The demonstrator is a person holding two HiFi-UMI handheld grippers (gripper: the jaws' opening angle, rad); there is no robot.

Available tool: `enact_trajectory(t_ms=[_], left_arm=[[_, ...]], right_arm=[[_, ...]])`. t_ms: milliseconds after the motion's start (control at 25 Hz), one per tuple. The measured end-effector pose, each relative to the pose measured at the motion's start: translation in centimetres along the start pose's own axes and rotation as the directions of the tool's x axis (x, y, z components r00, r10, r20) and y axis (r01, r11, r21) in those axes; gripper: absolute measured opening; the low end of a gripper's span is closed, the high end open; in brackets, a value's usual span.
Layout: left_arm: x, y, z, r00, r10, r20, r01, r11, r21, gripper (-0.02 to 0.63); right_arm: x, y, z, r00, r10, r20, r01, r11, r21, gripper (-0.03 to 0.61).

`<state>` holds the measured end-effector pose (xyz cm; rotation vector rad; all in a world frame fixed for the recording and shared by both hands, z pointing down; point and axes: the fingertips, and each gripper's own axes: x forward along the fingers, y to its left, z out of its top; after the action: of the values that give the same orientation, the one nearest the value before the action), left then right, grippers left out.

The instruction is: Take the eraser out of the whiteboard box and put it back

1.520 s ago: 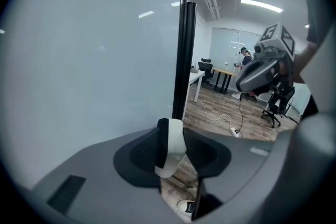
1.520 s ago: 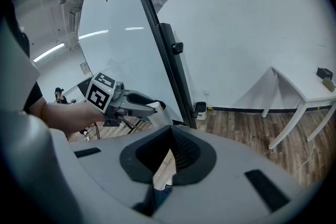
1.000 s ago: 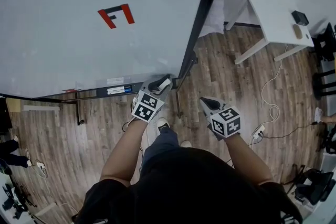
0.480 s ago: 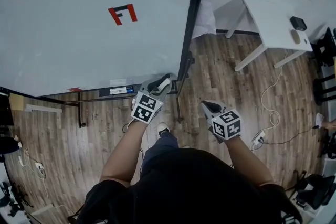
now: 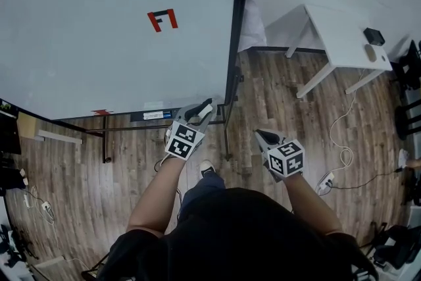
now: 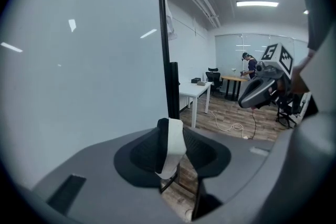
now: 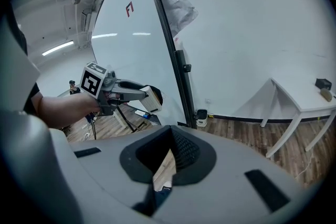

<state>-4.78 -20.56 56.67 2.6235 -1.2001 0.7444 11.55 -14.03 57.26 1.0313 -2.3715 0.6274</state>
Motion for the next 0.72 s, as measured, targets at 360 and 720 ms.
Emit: enact_trajectory(t_ms=[360, 720], left_arm=[[-2.9, -0.9, -1.1, 0.999, 0.039, -0.010, -0.039, 0.999, -0.009, 0.144], [-5.6, -2.4, -2.7, 0.997, 0.070, -0.022, -0.071, 0.997, -0.020, 0.144]], right_arm=[[-1.3, 1.0, -0.2, 1.000, 0.013, 0.013, -0.013, 1.000, -0.020, -0.009], [-2.6, 2.4, -0.5, 0.999, 0.036, 0.024, -0.035, 0.999, -0.042, -0.009]])
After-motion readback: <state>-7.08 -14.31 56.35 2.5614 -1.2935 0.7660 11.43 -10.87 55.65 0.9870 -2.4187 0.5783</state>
